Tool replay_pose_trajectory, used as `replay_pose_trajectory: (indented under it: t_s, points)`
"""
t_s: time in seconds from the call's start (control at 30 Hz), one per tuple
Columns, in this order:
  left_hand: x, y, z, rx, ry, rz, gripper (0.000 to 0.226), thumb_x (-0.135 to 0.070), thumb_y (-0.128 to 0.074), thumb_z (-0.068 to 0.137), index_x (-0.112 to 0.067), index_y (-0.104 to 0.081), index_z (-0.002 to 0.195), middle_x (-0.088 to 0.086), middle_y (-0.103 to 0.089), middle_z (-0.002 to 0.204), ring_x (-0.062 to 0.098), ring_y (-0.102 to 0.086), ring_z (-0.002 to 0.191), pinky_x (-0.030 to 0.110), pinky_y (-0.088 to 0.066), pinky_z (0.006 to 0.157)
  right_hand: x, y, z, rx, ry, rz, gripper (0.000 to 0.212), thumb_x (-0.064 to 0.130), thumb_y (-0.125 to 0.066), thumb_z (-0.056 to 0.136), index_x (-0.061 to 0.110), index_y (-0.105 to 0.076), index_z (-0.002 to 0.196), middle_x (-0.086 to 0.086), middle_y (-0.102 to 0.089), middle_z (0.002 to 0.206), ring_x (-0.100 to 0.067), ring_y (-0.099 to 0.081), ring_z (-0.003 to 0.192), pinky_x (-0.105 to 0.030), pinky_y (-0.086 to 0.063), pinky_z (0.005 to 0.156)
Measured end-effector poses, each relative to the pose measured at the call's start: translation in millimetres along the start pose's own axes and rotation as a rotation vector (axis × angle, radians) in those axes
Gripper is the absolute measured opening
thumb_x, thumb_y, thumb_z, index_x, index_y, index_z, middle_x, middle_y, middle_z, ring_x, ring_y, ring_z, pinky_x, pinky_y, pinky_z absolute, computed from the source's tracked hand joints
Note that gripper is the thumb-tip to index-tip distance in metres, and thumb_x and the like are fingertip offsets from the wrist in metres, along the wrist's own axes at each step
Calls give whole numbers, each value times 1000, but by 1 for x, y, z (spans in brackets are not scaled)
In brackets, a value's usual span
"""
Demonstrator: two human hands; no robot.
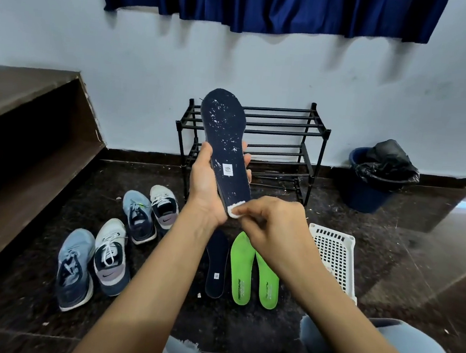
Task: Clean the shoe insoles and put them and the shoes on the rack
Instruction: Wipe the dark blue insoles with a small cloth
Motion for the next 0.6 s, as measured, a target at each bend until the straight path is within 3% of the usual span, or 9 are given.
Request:
replay_pose_trajectory:
  t_s: [0.17, 0.27, 0.4, 0.5, 0.6]
  points:
    - [6, 5, -6, 8, 13, 7, 70, -55, -34, 97, -2, -48, 140, 7, -59, 98, 17, -52, 68, 28, -46, 58, 9, 0, -1, -76, -62, 254, 14, 12, -71, 79, 22, -77, 87, 4, -72, 71, -3, -61, 63, -7, -40, 57]
    - [6, 6, -10, 31, 27, 32, 69, -55, -33, 98, -1, -55, 134, 9, -62, 90, 18, -54, 66, 29, -45, 62, 14, -2, 0, -58, -36, 248, 17, 9, -70, 79, 21, -77, 89, 1, -73, 72, -8, -63, 68, -6, -42, 62]
    - [-13, 11, -15, 57, -34, 9, 63, -52, -31, 100, -3, -58, 129, 9, -64, 109, 17, -57, 72, 31, -44, 65, 17, -17, 1, 48, 5, 49, 19, 8, -67, 80, 20, -76, 92, 3, -74, 88, -10, -66, 80, -16, -48, 78]
    - [-16, 16, -15, 55, -42, 3, 70, -56, -28, 99, -3, -49, 140, 8, -60, 109, 19, -53, 73, 30, -46, 63, 21, -18, 2, -15, 9, 132, 16, 8, -69, 79, 19, -77, 87, 2, -74, 77, -9, -66, 70, -15, -48, 70]
    - [-16, 15, -18, 50, -74, 5, 70, -56, -26, 100, -3, -51, 139, 9, -61, 120, 17, -56, 77, 29, -47, 66, 22, -16, 3, -87, -47, 283, 13, 11, -71, 79, 20, -77, 85, 4, -72, 69, -2, -62, 64, -7, -41, 60]
Point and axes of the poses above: each hand's wrist, its own z-axis towards the middle knuckle, its own y-axis out of the back of the hand, x = y × z, the point moved 9 cm from there along z, towards the middle knuckle
